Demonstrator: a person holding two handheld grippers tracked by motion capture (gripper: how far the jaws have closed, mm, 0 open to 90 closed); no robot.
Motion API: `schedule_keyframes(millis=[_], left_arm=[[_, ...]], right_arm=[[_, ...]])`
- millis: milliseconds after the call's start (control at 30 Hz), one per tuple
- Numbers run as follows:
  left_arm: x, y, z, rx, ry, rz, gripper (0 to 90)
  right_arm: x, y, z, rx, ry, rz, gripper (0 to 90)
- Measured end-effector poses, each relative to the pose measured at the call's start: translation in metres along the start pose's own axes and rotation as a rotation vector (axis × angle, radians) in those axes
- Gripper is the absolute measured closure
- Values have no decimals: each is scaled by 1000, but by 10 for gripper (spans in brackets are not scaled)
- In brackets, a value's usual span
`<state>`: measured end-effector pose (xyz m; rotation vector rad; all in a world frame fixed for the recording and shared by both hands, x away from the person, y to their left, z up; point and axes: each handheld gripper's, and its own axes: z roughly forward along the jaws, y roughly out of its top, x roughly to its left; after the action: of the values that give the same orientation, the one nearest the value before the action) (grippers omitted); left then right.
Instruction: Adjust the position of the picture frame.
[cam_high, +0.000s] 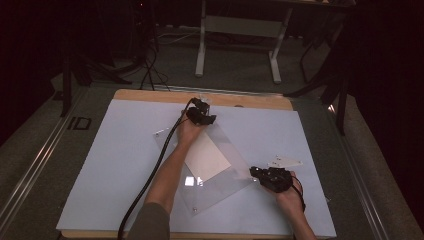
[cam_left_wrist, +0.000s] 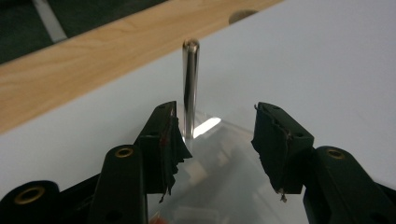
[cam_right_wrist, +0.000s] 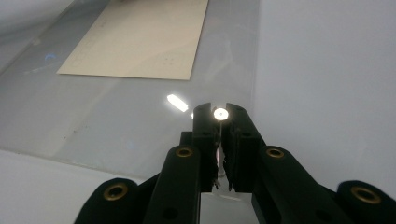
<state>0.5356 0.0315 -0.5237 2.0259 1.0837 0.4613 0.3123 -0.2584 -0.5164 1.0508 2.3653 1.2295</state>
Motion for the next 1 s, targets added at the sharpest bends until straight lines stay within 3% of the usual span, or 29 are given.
schedule_keyframes(millis=[200, 333, 433, 500, 700, 733, 800, 867, 1000], left_arm=[[6, 3, 3, 18, 26, -61, 503], [4, 3, 2, 56, 54, -37, 527], [7, 3, 3, 44, 54, -57, 494], [8, 5, 3, 10, 37, -68, 498], [2, 13, 9, -17, 11, -78, 592], [0, 15, 13, 7, 17, -59, 599], [-1, 15, 14, 8, 24, -57, 603], [5, 16, 15, 23, 6, -91, 653], [5, 18, 15, 37, 24, -76, 755]], right_arm=[[0, 0, 0, 0, 3, 1, 836], [-1, 0, 0, -5, 10, 8, 834], [-1, 0, 0, -4, 7, 9, 834], [-1, 0, 0, -5, 6, 11, 833], [-1, 0, 1, -8, 9, 16, 832], [-1, 0, 0, -8, 10, 18, 832], [-1, 0, 0, -7, 12, 25, 829], [-4, -2, 0, -18, 31, 52, 824], [-3, -2, 0, -17, 28, 49, 824]])
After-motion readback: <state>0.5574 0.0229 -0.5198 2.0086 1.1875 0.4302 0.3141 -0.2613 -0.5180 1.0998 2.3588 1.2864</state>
